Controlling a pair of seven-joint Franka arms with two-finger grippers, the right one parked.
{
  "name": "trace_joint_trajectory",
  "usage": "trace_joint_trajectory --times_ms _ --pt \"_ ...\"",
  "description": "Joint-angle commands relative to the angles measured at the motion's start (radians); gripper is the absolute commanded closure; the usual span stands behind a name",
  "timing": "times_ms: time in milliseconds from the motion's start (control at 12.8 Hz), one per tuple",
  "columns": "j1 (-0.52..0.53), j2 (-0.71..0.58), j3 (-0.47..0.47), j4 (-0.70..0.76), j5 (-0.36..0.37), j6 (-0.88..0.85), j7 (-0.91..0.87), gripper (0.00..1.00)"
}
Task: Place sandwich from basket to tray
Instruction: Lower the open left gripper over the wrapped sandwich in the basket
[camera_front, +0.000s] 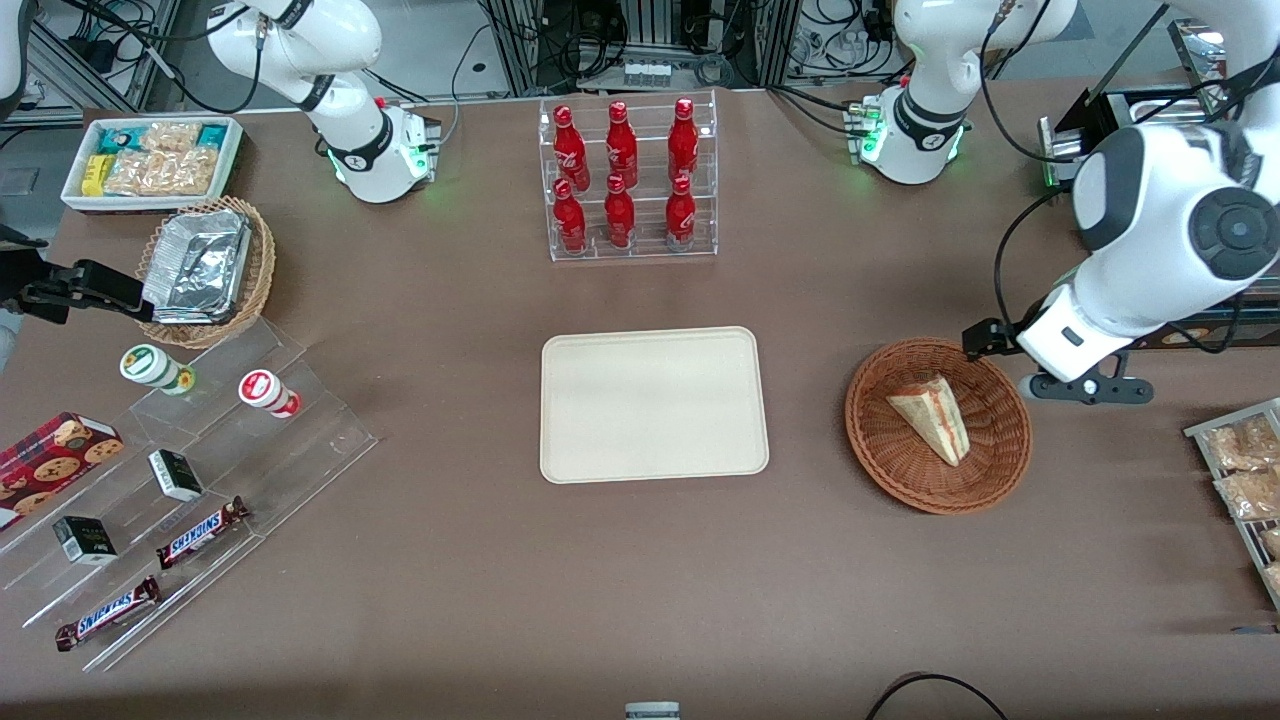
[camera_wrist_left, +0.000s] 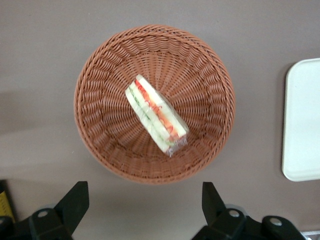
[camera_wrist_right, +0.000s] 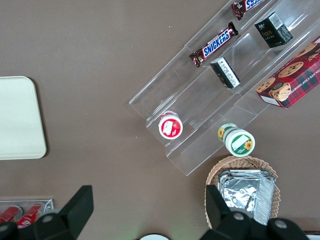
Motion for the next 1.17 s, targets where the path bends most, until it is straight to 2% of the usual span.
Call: trace_joint_trajectory --times_ms 0,313,626,1096 --pt "0.005 -0.016 -0.008 -0.105 0.013 0.135 -0.05 0.0" --pt "-0.004 -0.002 -0.009 -0.195 0.013 0.291 -0.164 0.0" --pt "-0.047 0.044 -0.008 -0.19 0.021 0.34 -0.485 0.0" --pt "-0.068 0.09 -0.008 -0.193 0.023 0.36 -0.797 0.0"
